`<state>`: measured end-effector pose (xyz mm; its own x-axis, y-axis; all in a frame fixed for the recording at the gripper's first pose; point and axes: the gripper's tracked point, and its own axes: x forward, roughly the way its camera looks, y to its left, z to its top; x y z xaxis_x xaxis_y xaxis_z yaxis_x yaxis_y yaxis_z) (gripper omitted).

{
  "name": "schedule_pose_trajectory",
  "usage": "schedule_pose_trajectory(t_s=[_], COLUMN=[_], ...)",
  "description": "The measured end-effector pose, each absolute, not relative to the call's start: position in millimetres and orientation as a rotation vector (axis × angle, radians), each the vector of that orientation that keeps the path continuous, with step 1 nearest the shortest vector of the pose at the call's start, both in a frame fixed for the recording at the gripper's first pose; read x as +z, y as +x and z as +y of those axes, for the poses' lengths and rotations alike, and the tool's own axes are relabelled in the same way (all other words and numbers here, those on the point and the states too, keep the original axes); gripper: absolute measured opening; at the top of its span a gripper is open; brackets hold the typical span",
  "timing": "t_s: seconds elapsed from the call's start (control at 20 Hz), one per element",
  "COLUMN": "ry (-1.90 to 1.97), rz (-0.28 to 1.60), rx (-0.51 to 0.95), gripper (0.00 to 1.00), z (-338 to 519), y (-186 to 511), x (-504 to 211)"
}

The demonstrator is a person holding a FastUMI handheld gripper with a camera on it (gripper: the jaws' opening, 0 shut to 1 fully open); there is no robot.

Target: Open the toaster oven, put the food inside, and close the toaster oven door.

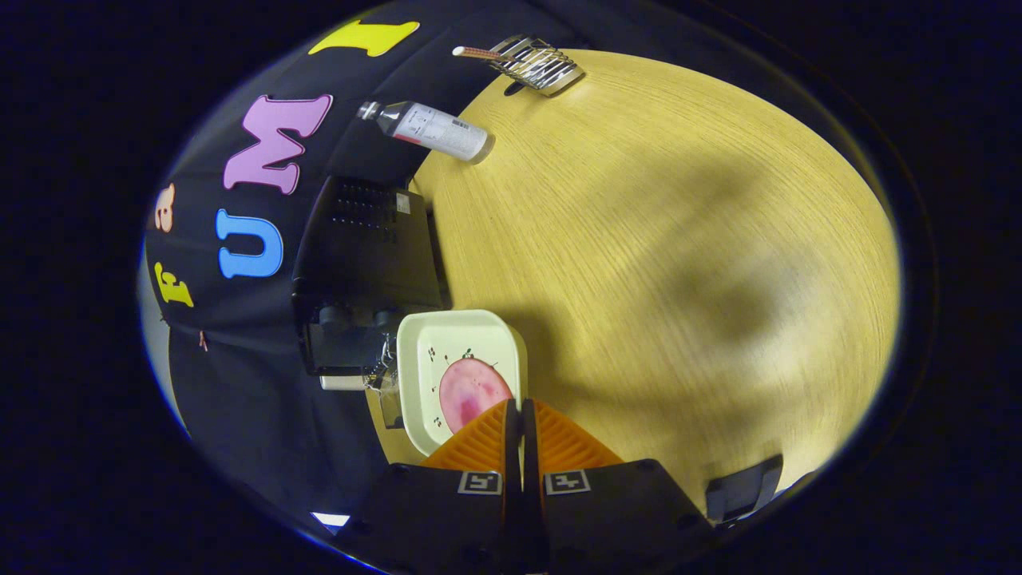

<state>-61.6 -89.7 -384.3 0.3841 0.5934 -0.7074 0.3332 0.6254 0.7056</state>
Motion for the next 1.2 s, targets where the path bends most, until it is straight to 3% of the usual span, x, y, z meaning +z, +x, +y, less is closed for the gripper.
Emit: schedule_pose_trajectory(t_s=[0.75,1.2], ry=[0.948,0.999], rz=[1.183,1.096], rx=[0.253,0.081], gripper=[0.05,0.05], z=[94,158], y=[-99,-57], x=[-335,-338])
